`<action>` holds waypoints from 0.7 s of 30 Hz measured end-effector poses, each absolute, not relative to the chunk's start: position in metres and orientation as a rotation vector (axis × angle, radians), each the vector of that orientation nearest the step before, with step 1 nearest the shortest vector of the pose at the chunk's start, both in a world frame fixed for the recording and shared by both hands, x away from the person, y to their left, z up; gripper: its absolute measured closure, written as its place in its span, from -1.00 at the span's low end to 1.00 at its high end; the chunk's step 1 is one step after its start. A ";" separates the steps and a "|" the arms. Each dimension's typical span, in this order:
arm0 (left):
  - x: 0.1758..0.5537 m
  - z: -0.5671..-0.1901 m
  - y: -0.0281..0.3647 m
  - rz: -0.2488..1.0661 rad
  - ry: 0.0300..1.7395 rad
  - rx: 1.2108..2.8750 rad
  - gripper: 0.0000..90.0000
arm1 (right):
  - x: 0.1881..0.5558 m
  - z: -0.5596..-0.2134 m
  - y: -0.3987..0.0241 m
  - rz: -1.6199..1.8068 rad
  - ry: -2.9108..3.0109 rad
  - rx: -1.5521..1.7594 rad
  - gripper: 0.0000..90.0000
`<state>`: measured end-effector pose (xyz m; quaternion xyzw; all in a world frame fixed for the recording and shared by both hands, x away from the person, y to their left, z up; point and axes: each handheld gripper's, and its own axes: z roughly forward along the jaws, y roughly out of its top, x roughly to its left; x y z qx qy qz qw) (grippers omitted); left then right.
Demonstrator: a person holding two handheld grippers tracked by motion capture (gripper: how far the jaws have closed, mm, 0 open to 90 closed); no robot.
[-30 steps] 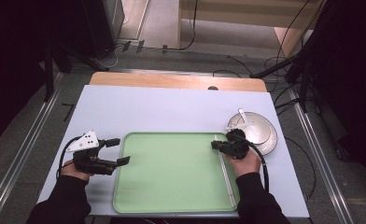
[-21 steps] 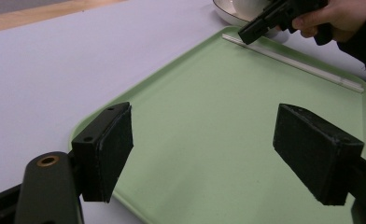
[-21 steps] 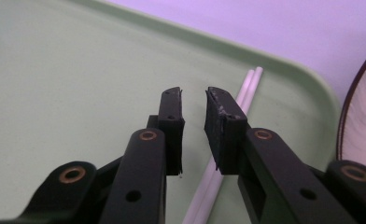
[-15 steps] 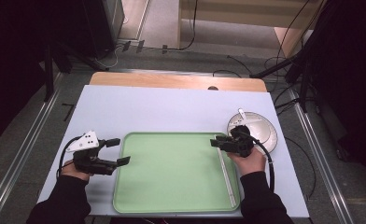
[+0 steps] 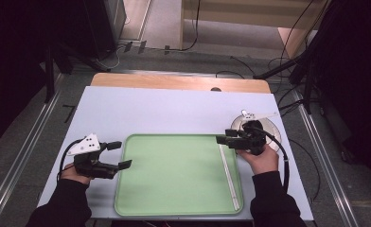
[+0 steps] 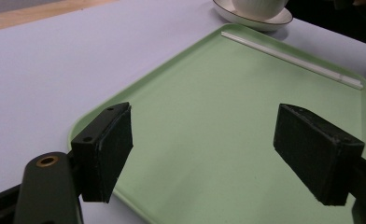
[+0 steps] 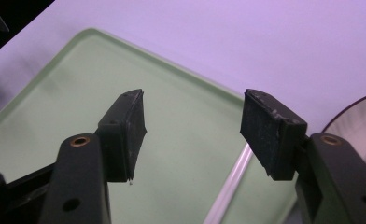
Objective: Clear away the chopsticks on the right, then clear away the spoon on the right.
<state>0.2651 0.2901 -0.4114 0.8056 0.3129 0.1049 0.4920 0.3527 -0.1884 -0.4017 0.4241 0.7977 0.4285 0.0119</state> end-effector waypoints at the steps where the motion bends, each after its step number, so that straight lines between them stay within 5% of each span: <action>1: 0.265 -0.411 0.291 0.255 0.761 1.952 -0.56 | 0.353 -0.400 -0.190 1.334 2.476 1.316 -0.14; 21: 0.252 -0.412 0.300 0.275 0.790 1.951 -0.56 | 0.369 -0.390 -0.212 1.314 2.423 1.332 -0.27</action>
